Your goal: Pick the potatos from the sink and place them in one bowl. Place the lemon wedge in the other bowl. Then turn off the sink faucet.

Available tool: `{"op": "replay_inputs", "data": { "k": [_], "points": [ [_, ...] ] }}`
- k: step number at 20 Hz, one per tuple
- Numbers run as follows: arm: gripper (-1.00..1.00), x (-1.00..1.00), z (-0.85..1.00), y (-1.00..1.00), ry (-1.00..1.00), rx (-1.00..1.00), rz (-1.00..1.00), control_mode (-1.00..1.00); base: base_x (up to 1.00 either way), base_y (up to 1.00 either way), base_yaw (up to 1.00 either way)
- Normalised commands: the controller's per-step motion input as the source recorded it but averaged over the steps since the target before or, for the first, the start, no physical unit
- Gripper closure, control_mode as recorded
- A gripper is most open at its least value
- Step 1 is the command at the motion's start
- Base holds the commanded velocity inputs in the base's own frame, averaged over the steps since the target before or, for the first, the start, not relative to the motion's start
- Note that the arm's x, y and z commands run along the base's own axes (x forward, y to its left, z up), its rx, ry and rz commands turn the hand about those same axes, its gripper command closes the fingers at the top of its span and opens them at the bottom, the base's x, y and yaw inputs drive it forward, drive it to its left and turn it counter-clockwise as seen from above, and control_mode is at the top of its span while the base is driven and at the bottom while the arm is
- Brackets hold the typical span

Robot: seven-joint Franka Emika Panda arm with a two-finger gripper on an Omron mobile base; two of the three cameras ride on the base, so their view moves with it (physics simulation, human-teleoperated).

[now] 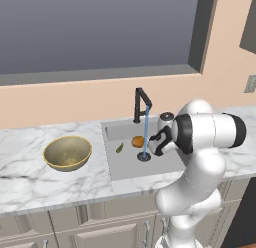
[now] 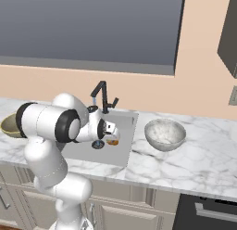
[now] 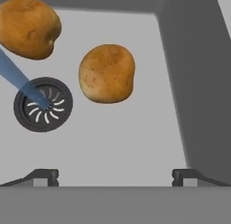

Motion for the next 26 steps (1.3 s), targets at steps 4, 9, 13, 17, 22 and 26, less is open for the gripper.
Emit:
{"op": "replay_inputs", "data": {
  "k": [4, 9, 13, 17, 22, 26],
  "points": [
    [-1.0, 0.27, -0.23, 0.0, 0.0, 0.0, 0.0, -1.0, 0.0, 0.0, 0.0],
    [-1.0, 0.22, -0.22, -0.03, 0.0, 0.0, 0.0, -1.0, 0.0, 0.0, 0.0],
    [-1.0, 0.22, -0.2, -0.03, 0.0, 0.0, 0.0, -1.0, 0.0, 0.0, 0.0],
    [-1.0, 0.19, -0.18, -0.05, 0.0, 0.0, 0.0, -1.0, 0.0, 0.0, 0.0],
    [-1.0, 0.19, -0.16, -0.02, 0.0, 0.0, 0.0, -1.0, 0.0, 0.0, 0.0],
    [-1.0, 0.22, -0.16, 0.0, 0.0, 0.0, 0.0, -1.0, 0.0, 0.0, 0.0]
  ]
}}
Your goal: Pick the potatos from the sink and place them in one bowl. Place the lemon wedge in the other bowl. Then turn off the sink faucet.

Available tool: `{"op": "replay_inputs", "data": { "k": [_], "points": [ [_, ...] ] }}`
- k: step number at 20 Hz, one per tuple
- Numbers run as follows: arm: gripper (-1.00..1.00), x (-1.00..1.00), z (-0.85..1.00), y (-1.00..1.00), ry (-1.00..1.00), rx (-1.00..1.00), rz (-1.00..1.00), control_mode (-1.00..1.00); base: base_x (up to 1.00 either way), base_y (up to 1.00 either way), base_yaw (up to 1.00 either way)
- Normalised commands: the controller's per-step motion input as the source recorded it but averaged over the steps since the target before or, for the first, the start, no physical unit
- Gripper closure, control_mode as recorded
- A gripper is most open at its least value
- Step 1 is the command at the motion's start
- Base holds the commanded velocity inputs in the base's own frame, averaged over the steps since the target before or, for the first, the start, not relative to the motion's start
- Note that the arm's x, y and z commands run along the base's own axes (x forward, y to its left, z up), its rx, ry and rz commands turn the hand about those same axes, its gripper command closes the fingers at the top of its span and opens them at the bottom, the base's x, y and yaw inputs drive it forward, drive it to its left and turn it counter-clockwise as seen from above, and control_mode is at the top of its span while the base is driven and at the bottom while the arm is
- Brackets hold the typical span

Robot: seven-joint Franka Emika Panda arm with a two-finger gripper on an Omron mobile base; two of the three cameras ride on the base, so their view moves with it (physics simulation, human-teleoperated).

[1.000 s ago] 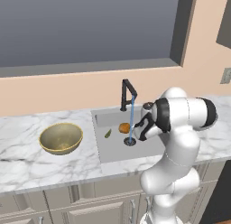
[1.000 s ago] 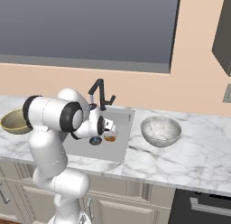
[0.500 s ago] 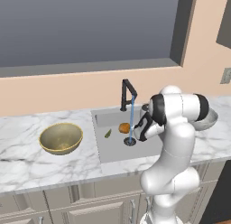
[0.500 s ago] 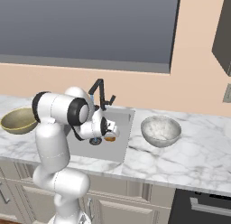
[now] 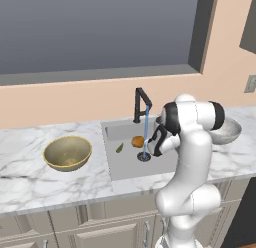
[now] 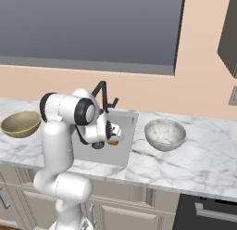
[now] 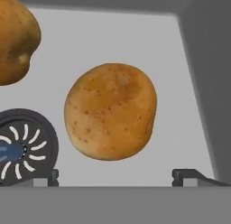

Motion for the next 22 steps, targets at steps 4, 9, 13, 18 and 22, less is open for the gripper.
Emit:
{"op": "replay_inputs", "data": {
  "k": [4, 9, 13, 18, 22],
  "points": [
    [-1.0, 0.23, -0.19, 0.0, 0.0, 0.0, 0.0, -1.0, 0.0, 0.0, 0.0],
    [-1.0, 0.24, -0.21, -0.02, 0.0, 0.0, 0.0, -1.0, 0.0, 0.0, 0.0],
    [-1.0, 0.23, -0.19, -0.04, 0.0, 0.0, 0.0, -1.0, 0.0, 0.0, 0.0],
    [1.0, 0.12, -0.14, -0.01, 0.0, 0.0, 0.0, -1.0, 0.0, 0.0, 0.0],
    [1.0, 0.0, 0.0, 0.0, 0.0, 0.0, 0.0, -1.0, 0.0, 0.0, 0.0]
  ]
}}
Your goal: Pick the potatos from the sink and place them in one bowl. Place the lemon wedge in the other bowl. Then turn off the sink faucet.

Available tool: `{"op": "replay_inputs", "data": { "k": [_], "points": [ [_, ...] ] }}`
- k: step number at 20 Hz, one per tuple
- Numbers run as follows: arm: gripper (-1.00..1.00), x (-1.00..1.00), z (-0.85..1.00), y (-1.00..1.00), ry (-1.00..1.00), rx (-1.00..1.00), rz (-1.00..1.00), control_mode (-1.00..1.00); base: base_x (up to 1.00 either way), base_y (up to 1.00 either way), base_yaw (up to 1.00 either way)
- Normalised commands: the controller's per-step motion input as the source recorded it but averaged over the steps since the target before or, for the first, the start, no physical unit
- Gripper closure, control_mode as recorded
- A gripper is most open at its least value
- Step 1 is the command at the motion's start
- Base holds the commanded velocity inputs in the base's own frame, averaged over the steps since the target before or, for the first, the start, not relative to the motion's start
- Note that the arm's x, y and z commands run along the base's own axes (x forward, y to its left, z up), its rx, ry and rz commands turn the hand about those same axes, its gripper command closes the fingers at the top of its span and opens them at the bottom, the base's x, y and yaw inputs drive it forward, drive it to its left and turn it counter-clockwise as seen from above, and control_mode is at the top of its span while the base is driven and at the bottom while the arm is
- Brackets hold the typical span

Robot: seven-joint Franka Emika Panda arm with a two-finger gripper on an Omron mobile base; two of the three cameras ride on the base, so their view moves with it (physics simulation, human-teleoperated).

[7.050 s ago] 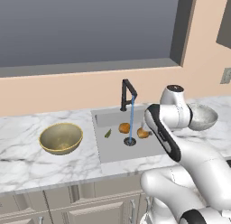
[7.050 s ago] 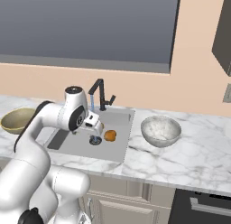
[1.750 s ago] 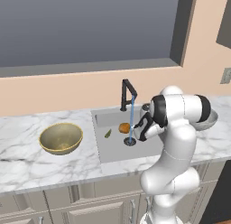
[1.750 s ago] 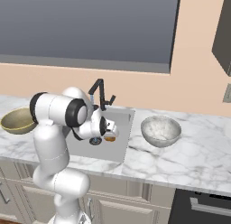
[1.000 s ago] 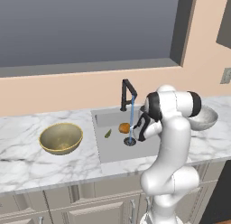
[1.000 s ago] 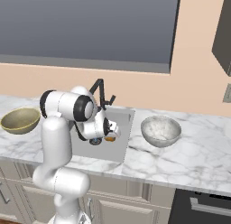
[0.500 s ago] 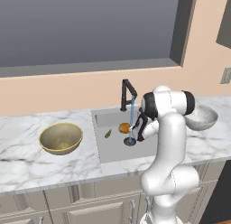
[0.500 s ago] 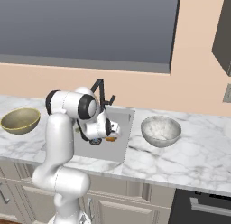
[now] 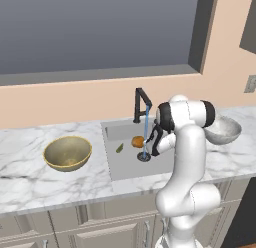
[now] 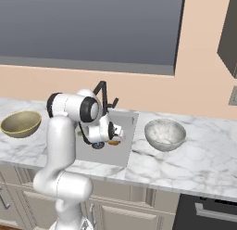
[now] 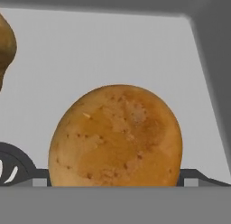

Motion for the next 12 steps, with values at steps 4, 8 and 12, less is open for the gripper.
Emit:
{"op": "replay_inputs", "data": {
  "k": [4, 8, 12],
  "points": [
    [1.0, -0.15, 0.43, -0.01, -0.01, 0.01, 0.0, -1.0, 0.0, 0.0, 0.0],
    [1.0, -0.27, 0.88, -0.01, -0.04, 0.02, 0.0, -1.0, 0.0, 0.0, 0.0],
    [1.0, -0.41, 0.98, 0.0, -0.01, 0.0, 0.0, -1.0, 0.0, 0.0, 0.0]
  ]
}}
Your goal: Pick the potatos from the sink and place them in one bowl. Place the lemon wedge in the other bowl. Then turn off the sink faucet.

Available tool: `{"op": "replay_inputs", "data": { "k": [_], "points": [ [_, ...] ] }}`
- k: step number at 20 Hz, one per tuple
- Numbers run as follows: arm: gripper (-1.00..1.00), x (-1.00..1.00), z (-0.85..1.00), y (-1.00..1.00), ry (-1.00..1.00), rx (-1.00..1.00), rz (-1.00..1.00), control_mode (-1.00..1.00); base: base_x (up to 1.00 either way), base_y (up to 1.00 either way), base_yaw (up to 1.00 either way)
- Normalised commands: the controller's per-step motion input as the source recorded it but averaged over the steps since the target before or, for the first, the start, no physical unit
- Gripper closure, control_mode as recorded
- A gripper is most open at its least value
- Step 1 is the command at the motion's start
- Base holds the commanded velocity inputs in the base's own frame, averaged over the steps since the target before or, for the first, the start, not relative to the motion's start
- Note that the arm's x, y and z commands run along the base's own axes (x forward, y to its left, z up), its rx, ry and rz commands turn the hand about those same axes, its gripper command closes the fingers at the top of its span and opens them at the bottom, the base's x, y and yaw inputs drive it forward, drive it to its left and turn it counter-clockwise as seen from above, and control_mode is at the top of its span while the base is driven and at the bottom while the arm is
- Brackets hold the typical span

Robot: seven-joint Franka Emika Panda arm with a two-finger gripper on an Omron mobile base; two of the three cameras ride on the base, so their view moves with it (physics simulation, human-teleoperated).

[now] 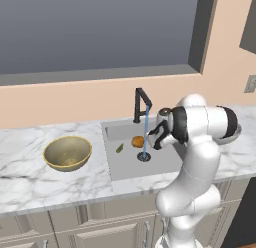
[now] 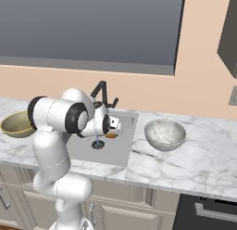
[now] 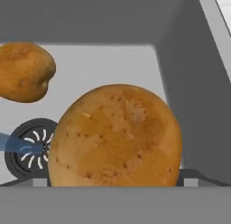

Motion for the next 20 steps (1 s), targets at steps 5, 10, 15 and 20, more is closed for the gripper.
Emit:
{"op": "replay_inputs", "data": {
  "k": [5, 10, 15, 20],
  "points": [
    [1.0, -0.33, 1.0, 0.0, 0.0, 0.0, 0.01, -1.0, 0.0, 0.0, 0.0],
    [1.0, -0.33, 1.0, 0.0, 0.0, 0.0, 0.03, -1.0, 0.0, 0.0, 0.0],
    [1.0, -0.39, 1.0, 0.0, 0.0, 0.0, 0.03, -1.0, 0.0, 0.0, 0.0],
    [1.0, -0.47, 1.0, -0.03, 0.01, 0.0, 0.02, -1.0, 0.0, 0.0, 0.0]
  ]
}}
